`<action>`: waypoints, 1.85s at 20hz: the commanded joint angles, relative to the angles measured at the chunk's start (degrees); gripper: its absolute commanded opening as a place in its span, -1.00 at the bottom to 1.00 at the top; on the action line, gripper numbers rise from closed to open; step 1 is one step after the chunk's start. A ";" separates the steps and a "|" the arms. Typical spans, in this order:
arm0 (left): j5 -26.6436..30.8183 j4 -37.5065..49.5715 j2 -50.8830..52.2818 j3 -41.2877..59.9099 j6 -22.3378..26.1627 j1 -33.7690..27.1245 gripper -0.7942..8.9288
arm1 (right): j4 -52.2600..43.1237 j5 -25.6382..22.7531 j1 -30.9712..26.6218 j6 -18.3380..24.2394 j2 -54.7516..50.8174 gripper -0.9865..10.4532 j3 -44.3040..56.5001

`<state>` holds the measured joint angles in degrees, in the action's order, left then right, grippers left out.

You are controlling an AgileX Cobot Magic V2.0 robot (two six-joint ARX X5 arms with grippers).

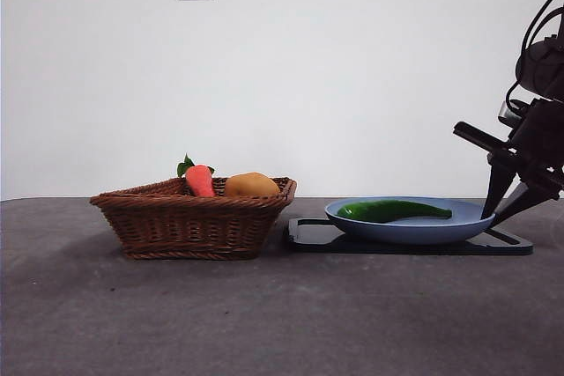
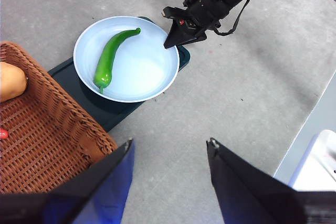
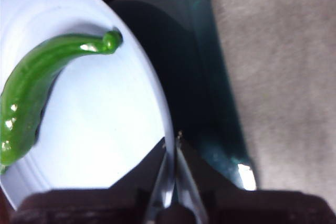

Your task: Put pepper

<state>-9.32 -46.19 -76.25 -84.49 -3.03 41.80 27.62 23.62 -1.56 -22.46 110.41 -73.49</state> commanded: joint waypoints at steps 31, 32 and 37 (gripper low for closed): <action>0.22 -2.29 -0.46 -1.07 1.57 0.55 -0.82 | 43.25 0.24 14.45 21.35 -53.11 -0.82 -1.27; 0.22 -2.25 -0.46 -1.07 1.57 0.55 -0.82 | 43.23 0.31 14.45 19.50 -53.37 -0.81 -1.27; 0.13 -0.42 -0.46 -1.07 1.57 0.55 -0.82 | 43.21 0.09 14.38 19.50 -53.44 -0.81 -1.27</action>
<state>-9.15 -47.16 -76.25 -84.49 -2.07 41.80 71.11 23.84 12.69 -2.44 56.64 -73.69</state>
